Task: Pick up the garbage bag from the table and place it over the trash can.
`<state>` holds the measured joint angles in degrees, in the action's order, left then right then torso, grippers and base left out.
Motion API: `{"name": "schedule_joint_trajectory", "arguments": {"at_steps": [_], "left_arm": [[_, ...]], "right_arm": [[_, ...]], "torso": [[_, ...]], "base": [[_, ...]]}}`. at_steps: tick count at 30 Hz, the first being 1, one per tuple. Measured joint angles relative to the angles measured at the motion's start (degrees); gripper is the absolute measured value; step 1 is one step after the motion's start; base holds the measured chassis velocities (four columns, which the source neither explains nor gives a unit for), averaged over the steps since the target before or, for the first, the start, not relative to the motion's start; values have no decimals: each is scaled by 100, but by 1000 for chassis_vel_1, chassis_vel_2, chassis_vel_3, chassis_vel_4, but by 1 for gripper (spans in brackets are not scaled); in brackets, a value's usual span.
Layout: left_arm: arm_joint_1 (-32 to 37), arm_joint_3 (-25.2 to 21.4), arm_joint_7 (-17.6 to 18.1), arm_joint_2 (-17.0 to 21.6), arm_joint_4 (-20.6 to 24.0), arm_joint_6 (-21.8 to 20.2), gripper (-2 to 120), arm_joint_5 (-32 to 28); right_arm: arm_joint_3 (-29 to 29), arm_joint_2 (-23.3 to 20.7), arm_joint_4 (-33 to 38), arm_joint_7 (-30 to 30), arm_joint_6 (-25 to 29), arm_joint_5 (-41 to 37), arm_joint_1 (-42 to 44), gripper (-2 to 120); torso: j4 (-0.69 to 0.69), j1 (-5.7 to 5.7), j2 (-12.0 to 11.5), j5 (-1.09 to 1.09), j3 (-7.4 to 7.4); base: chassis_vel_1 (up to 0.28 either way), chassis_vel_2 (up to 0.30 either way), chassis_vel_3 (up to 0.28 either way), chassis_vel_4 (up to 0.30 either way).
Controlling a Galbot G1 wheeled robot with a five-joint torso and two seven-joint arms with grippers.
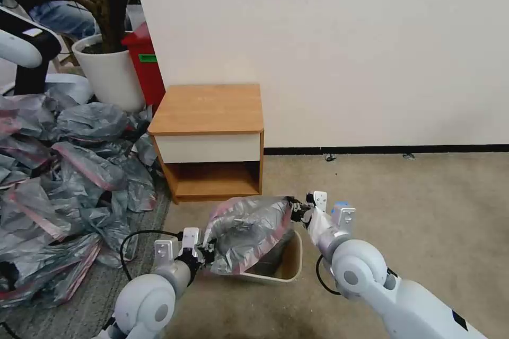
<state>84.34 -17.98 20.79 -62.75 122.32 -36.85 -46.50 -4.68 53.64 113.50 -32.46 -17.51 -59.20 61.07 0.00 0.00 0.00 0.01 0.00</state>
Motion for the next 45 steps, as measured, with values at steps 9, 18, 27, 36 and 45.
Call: {"name": "schedule_joint_trajectory", "arguments": {"at_steps": [9,18,27,36,45], "left_arm": [[-27,-21,-42,-15,-17,49,3,1],[-192,-5,-43,-165,-121,55,3,12],[-265,-89,-35,-154,-177,75,3,54],[-267,-110,-27,-113,-189,95,3,73],[-91,-103,-168,-58,-102,255,3,190]], "right_arm": [[152,-83,86,-3,-164,4,202,0],[358,-251,433,6,-180,3,476,0],[539,-404,569,31,-172,-6,672,0],[618,-460,625,40,-171,11,794,0],[547,-497,335,48,-282,-4,572,0]], "torso": [[0,0,0,0,0],[0,0,0,0,0],[0,0,0,0,0],[0,0,0,0,0],[0,0,0,0,0]], "base": [[0,0,0,0],[0,0,0,0],[0,0,0,0],[0,0,0,0],[0,0,0,0]]}}
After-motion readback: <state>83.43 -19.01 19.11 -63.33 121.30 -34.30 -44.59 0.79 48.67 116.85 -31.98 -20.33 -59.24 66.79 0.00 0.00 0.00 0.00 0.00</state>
